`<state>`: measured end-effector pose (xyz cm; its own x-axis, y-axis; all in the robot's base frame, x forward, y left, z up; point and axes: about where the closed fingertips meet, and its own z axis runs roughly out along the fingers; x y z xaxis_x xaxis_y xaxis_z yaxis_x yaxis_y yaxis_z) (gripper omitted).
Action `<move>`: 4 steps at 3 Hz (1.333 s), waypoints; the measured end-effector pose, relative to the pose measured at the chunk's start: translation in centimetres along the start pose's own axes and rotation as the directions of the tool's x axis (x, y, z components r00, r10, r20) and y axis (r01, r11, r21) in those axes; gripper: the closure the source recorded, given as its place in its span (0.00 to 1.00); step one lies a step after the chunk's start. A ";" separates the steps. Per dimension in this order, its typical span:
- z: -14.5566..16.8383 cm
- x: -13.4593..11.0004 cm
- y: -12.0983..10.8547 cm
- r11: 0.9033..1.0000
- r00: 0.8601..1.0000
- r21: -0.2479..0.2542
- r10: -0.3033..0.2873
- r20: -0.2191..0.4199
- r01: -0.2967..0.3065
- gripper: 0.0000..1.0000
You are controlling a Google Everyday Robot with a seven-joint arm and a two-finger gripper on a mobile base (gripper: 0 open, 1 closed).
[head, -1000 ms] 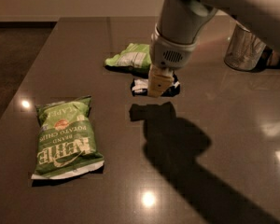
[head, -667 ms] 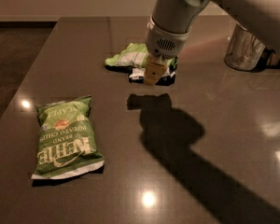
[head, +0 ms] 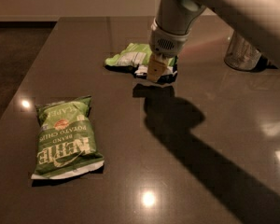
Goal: Move rxbar blueberry near green jalapeno chip bag
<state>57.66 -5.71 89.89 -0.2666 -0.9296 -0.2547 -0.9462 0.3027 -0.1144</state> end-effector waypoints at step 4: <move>2.3 -2.3 8.7 0.990 0.995 -0.123 -0.060 0.084 0.070 1.00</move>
Offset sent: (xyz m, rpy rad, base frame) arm -0.0183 -0.0142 -0.0087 0.0482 0.0200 -0.0720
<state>50.41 -0.46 87.31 -0.1929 -0.9250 -0.3273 -0.9779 0.2086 -0.0132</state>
